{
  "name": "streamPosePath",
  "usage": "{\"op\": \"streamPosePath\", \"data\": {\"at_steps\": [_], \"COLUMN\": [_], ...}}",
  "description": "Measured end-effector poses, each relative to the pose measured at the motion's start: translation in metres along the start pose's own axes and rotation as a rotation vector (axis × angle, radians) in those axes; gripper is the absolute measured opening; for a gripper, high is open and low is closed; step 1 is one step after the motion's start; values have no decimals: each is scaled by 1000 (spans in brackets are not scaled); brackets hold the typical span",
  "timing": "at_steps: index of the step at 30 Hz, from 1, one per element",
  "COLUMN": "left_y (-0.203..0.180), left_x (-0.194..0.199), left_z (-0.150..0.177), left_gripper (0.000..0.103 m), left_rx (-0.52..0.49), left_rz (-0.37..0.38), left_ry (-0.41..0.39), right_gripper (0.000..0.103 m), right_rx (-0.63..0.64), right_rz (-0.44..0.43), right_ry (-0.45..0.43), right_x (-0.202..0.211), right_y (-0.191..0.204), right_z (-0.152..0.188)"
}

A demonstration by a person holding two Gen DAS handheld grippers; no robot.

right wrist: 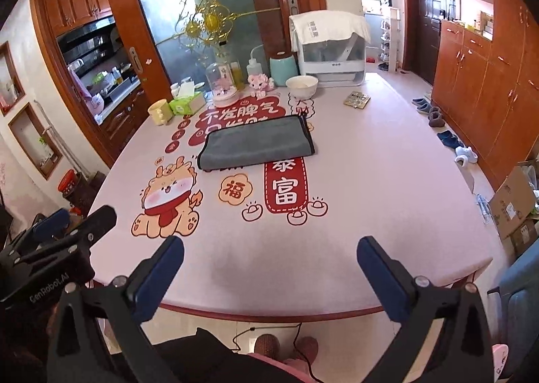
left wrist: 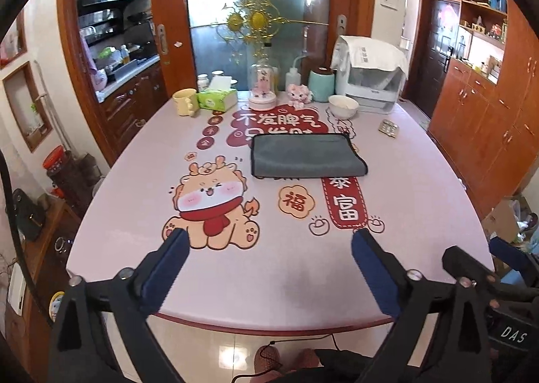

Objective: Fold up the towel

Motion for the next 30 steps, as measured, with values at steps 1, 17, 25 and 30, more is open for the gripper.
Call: {"op": "streamPosePath", "data": {"at_steps": [1,17,25,30], "left_y": [1,5,4,3], "left_x": [1,0,-1,-2], "left_z": [0,-10,-12,-14], "left_gripper": [101,102,102,102], "left_rx": [2,-29,-30,-28], "left_rz": [-5,-45,-44,-42], "left_ry": [-6,-64,-64,-63], "right_gripper": [103,103,103,103], "right_rx": [-1,52,47,47], "right_rz": [0,11,18,19], "right_ry": [-5,-16,-10,-8], "right_x": [1,-5,-8,-8], "right_y": [1,18,18,17], "right_z": [0,-7,-8,-7]}}
Point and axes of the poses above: each gripper's, at about its wrist camera, not at the fingertips, and x roughly against the way its jaws point, y to its left, z to its underside, the point moved 9 cm from there along -x, roughly the way its jaws point
